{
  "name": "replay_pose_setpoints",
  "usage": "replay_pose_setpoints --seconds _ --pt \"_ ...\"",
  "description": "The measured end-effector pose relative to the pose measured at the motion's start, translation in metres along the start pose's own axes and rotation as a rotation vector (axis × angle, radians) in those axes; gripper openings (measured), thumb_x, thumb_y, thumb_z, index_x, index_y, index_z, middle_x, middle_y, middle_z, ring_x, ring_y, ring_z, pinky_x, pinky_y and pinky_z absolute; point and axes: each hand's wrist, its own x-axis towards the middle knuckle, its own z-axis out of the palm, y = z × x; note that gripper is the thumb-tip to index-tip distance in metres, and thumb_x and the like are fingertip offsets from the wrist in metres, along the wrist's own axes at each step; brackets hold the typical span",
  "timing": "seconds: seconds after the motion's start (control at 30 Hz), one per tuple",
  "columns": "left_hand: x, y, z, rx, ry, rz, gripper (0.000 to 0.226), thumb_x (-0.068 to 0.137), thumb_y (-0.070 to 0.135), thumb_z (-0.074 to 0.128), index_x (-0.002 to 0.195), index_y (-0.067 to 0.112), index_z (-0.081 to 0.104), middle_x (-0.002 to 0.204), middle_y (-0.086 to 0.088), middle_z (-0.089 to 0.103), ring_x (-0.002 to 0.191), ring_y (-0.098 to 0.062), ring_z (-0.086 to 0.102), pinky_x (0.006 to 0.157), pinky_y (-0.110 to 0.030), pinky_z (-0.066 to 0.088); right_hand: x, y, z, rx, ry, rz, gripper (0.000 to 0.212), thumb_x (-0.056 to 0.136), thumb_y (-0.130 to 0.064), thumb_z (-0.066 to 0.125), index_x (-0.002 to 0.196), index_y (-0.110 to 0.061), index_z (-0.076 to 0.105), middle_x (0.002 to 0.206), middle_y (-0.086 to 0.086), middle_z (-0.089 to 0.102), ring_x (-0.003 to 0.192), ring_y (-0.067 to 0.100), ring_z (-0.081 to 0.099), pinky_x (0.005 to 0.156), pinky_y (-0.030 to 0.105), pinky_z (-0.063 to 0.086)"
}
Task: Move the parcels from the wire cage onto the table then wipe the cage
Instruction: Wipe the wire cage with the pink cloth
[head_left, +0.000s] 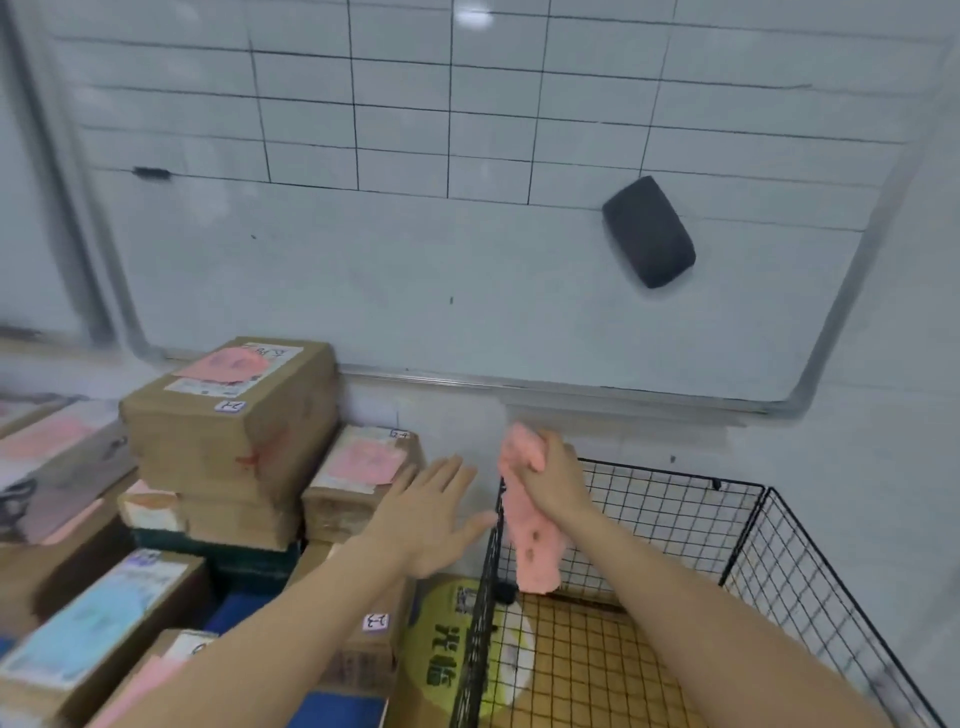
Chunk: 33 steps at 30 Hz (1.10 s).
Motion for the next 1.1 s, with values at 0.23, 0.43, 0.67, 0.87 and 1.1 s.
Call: replay_pose_setpoints --seconds 0.23,0.43,0.67,0.87,1.1 --pt "-0.01 0.02 0.015 -0.042 -0.12 0.022 0.091 0.084 0.077 0.016 0.152 0.02 -0.006 0.159 0.0 -0.011 0.146 -0.013 -0.012 0.119 -0.039 -0.008 0.019 -0.001 0.017 -0.112 -0.102 -0.07 0.042 0.079 -0.034 0.052 0.121 -0.031 0.049 0.108 0.0 0.055 0.094 0.021 0.05 0.073 0.032 0.043" --pt "-0.018 0.024 0.039 -0.064 -0.257 -0.061 0.108 0.075 0.086 0.014 0.148 0.015 -0.018 0.156 -0.003 -0.021 0.143 -0.016 -0.021 0.117 -0.041 -0.013 0.022 0.001 0.024 -0.113 -0.147 -0.076 0.045 0.087 -0.032 0.057 0.13 -0.028 0.046 0.116 -0.002 0.063 0.104 0.023 0.059 0.075 0.028 0.04" --pt "-0.02 0.026 0.037 -0.072 -0.283 -0.097 0.108 0.073 0.085 0.008 0.147 0.012 -0.02 0.156 -0.005 -0.022 0.143 -0.017 -0.022 0.118 -0.044 -0.011 0.0 0.001 0.023 0.042 -0.186 -0.08 0.048 0.094 -0.028 0.057 0.138 -0.027 0.039 0.127 -0.006 0.054 0.114 0.016 0.052 0.085 0.026 0.037" --pt "-0.025 0.028 0.037 -0.111 -0.241 -0.136 0.1 0.082 0.08 0.014 0.147 0.011 -0.019 0.157 -0.005 -0.019 0.144 -0.018 -0.019 0.117 -0.043 -0.012 -0.013 0.009 0.027 0.114 -0.231 -0.117 0.019 0.087 -0.041 0.052 0.105 -0.042 0.046 0.108 -0.013 0.048 0.102 0.009 0.05 0.1 0.043 0.045" --pt "-0.028 0.026 0.04 -0.249 -0.094 -0.07 0.106 0.077 0.082 0.024 0.15 0.017 -0.017 0.159 0.0 -0.014 0.146 -0.014 -0.009 0.119 -0.044 -0.002 -0.027 0.015 0.03 0.175 -0.268 -0.175 0.015 0.086 -0.047 0.053 0.091 -0.053 0.041 0.127 -0.008 0.052 0.124 0.007 0.047 0.108 0.042 0.039"
